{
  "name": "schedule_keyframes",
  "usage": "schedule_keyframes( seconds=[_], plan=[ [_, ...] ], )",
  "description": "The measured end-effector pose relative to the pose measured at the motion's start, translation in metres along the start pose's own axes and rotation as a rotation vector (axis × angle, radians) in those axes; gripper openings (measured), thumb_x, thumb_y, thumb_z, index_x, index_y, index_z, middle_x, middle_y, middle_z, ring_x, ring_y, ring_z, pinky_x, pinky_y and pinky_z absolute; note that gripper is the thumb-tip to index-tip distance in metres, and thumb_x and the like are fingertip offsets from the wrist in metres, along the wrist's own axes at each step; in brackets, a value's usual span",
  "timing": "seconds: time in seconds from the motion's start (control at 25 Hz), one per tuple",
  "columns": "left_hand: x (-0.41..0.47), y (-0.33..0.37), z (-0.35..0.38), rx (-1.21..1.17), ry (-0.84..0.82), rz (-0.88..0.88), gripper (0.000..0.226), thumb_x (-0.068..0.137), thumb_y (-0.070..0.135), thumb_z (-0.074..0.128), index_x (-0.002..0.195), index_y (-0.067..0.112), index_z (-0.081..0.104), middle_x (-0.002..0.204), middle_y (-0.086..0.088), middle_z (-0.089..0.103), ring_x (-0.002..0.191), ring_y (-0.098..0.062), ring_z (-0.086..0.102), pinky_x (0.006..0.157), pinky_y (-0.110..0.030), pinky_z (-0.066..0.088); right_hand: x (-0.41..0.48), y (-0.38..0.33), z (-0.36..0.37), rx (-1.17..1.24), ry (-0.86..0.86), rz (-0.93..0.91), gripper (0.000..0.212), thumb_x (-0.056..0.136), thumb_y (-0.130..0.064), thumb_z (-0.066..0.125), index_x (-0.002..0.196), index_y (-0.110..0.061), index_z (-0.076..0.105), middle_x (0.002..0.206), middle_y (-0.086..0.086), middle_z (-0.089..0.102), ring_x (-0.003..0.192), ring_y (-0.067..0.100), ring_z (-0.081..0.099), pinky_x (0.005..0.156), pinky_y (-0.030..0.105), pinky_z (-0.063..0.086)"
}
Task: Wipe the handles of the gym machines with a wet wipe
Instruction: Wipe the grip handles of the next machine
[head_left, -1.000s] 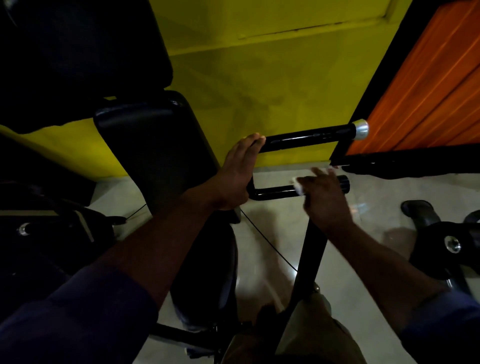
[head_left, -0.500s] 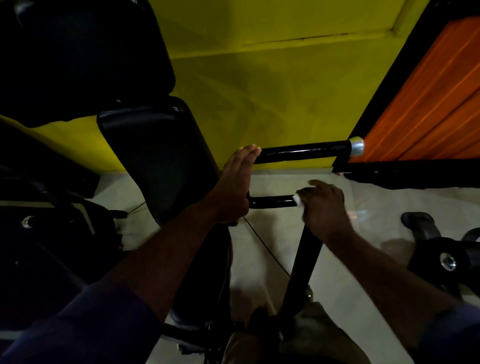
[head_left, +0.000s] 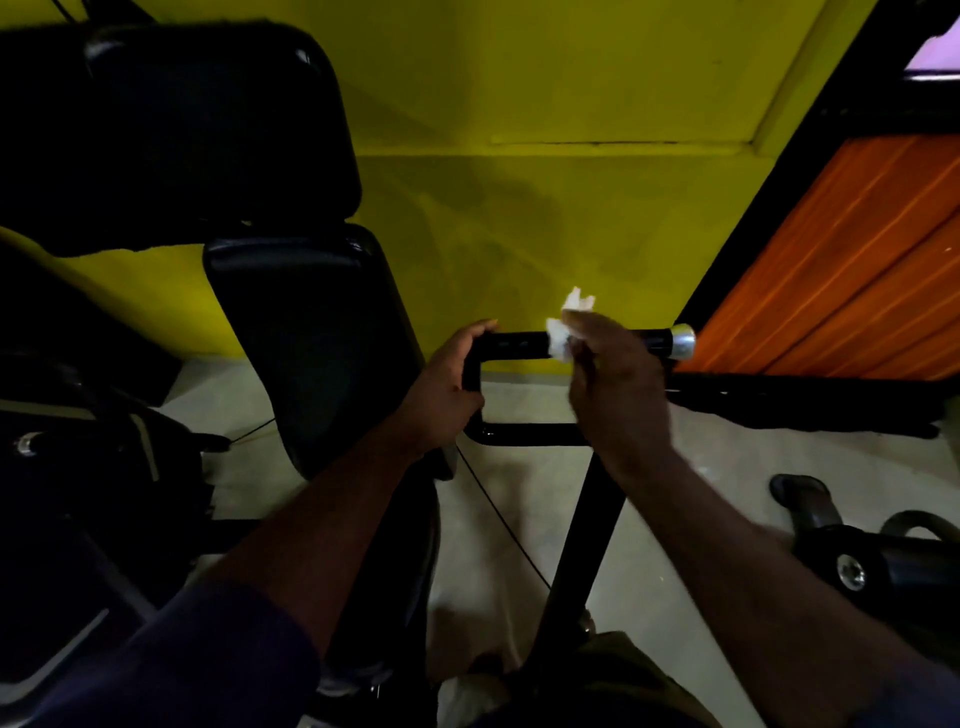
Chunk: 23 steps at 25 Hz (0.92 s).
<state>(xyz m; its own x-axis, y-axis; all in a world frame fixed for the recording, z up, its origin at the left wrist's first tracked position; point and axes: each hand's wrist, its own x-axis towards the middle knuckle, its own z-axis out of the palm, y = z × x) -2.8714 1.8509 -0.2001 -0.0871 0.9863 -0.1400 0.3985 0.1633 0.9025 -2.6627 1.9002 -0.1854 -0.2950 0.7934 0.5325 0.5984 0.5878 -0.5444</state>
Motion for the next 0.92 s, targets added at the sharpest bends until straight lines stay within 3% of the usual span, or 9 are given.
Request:
schedule_keyframes(
  seconds=[0.12, 0.24, 0.36, 0.52, 0.56, 0.64, 0.72, 0.8, 0.92],
  plan=[
    [0.001, 0.007, 0.001, -0.241, 0.043, -0.092, 0.101, 0.077, -0.027, 0.059, 0.16, 0.016, 0.019, 0.158, 0.003, 0.043, 0.139, -0.01, 0.047, 0.092, -0.025, 0.055, 0.003, -0.018, 0.056, -0.149, -0.149, -0.021, 0.035, 0.082, -0.001, 0.059, 0.112, -0.003, 0.076, 0.116, 0.017, 0.075, 0.112, 0.032, 0.07, 0.108, 0.041, 0.047],
    [0.005, 0.002, 0.003, -0.224, 0.072, -0.12, 0.099, 0.078, -0.026, 0.06, 0.159, 0.015, 0.018, 0.157, 0.002, 0.042, 0.14, -0.013, 0.045, 0.098, -0.029, 0.053, 0.002, -0.006, 0.046, -0.16, -0.253, -0.233, 0.048, 0.081, -0.002, 0.048, 0.12, -0.006, 0.075, 0.125, 0.014, 0.073, 0.12, 0.027, 0.068, 0.111, 0.037, 0.045],
    [0.012, 0.002, 0.003, 0.096, -0.007, -0.095, 0.096, 0.083, -0.011, 0.067, 0.16, 0.027, 0.023, 0.16, 0.006, 0.035, 0.146, -0.021, 0.035, 0.117, -0.041, 0.04, 0.002, 0.055, -0.015, -0.149, -0.221, -0.162, 0.049, 0.088, -0.001, 0.045, 0.128, -0.01, 0.071, 0.133, 0.011, 0.069, 0.126, 0.027, 0.063, 0.115, 0.043, 0.045],
    [0.013, 0.022, 0.008, 0.499, -0.084, -0.08, 0.091, 0.088, 0.005, 0.068, 0.162, 0.022, 0.019, 0.164, -0.003, 0.02, 0.148, -0.028, 0.023, 0.116, -0.035, 0.028, -0.004, 0.051, -0.017, -0.103, -0.087, 0.213, 0.04, 0.089, 0.008, 0.056, 0.122, -0.011, 0.07, 0.125, 0.013, 0.07, 0.113, 0.031, 0.067, 0.1, 0.051, 0.054],
    [0.015, 0.025, 0.008, 0.555, -0.1, -0.085, 0.09, 0.088, 0.009, 0.069, 0.162, 0.021, 0.018, 0.163, -0.005, 0.021, 0.147, -0.029, 0.024, 0.115, -0.036, 0.029, -0.003, 0.028, 0.002, -0.056, -0.102, 0.194, 0.039, 0.09, 0.004, 0.054, 0.123, -0.011, 0.069, 0.125, 0.013, 0.07, 0.114, 0.03, 0.066, 0.102, 0.049, 0.054],
    [0.019, 0.03, 0.004, 0.678, -0.111, -0.081, 0.088, 0.089, 0.021, 0.071, 0.161, 0.02, 0.021, 0.16, -0.006, 0.026, 0.145, -0.031, 0.028, 0.113, -0.038, 0.03, -0.006, 0.009, 0.028, -0.073, -0.18, -0.035, 0.044, 0.09, 0.002, 0.049, 0.128, -0.008, 0.068, 0.131, 0.014, 0.068, 0.123, 0.03, 0.062, 0.111, 0.045, 0.048],
    [0.024, 0.032, -0.001, 0.741, -0.119, -0.042, 0.082, 0.091, 0.034, 0.07, 0.16, 0.023, 0.026, 0.158, -0.005, 0.032, 0.143, -0.031, 0.033, 0.112, -0.041, 0.031, -0.001, 0.037, 0.007, -0.123, -0.292, -0.201, 0.065, 0.08, 0.015, 0.051, 0.139, -0.011, 0.062, 0.144, 0.013, 0.061, 0.135, 0.027, 0.055, 0.119, 0.043, 0.04],
    [0.025, 0.031, 0.0, 0.807, -0.109, 0.013, 0.074, 0.095, 0.05, 0.063, 0.158, 0.03, 0.03, 0.155, -0.003, 0.038, 0.141, -0.031, 0.037, 0.111, -0.045, 0.032, 0.002, 0.078, -0.033, -0.156, -0.278, -0.067, 0.07, 0.078, 0.023, 0.054, 0.139, -0.01, 0.061, 0.143, 0.015, 0.06, 0.136, 0.03, 0.054, 0.118, 0.047, 0.041],
    [0.04, 0.035, 0.01, 0.918, -0.134, 0.088, 0.058, 0.099, 0.066, 0.045, 0.147, 0.034, 0.04, 0.14, -0.003, 0.054, 0.128, -0.031, 0.049, 0.103, -0.048, 0.035, 0.002, 0.079, -0.044, -0.123, -0.148, 0.197, 0.049, 0.088, 0.016, 0.056, 0.13, -0.007, 0.067, 0.132, 0.017, 0.066, 0.125, 0.034, 0.061, 0.112, 0.046, 0.046]
  ],
)
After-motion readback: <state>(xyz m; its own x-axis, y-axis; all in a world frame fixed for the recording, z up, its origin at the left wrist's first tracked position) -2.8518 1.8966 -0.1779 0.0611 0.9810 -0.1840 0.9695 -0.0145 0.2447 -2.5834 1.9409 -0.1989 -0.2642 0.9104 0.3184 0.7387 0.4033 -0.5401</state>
